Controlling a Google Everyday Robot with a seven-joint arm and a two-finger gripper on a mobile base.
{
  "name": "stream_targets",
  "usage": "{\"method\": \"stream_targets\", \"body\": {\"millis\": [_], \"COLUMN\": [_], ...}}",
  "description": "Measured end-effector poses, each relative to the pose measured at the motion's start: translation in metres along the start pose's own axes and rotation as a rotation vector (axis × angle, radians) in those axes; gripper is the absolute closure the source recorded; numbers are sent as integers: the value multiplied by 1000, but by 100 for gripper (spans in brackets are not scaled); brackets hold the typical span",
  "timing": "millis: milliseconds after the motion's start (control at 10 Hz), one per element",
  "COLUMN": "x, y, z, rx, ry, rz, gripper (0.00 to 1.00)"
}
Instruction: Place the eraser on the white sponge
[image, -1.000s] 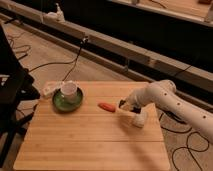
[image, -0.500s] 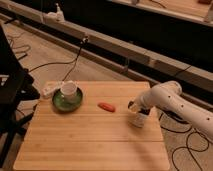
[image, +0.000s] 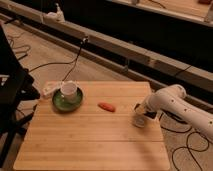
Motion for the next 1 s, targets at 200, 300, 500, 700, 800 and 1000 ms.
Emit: {"method": "stream_targets", "body": {"millis": [200,300,500,700,800,1000], "x": [-2,1,7,9,6,8], "y": [13,19,24,15,4,2], "z": [5,7,9,1,-9,-11], "rx": [-24,-37,-51,-32,-5,0], "ry": [-6,-5,1,0,-1,0], "rz": [15,22,43,63,68,73], "gripper": [26,26,26,26,26,26]}}
